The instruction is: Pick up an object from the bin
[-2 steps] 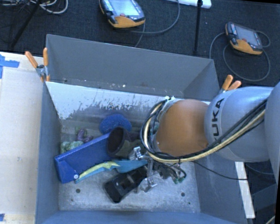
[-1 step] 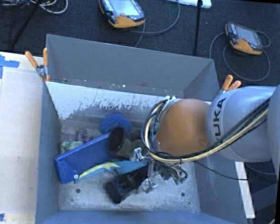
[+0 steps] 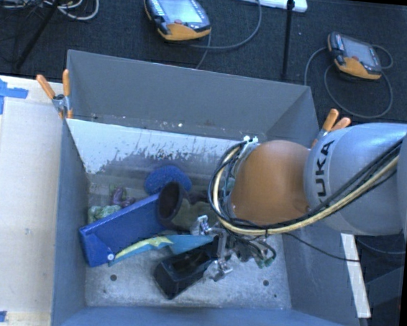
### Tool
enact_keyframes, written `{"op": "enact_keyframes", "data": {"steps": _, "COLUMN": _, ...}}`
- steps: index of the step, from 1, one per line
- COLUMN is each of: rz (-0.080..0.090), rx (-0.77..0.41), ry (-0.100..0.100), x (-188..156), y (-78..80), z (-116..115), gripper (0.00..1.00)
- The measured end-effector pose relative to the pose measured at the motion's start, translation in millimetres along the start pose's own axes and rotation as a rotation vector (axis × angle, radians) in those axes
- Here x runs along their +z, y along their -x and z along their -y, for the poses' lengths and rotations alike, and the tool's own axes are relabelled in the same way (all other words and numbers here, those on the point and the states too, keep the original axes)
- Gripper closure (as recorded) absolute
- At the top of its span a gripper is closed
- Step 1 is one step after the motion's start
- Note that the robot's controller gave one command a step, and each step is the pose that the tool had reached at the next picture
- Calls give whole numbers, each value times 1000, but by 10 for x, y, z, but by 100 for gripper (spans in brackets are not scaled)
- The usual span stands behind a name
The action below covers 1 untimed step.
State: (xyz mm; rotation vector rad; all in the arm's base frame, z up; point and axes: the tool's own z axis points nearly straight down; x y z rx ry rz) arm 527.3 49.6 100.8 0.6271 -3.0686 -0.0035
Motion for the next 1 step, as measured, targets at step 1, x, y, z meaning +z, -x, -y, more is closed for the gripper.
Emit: {"op": "enact_keyframes", "data": {"steps": 1, "rz": -5, "rx": 0, "ry": 1, "x": -230, "y": -11, "z": -4, "gripper": 100}}
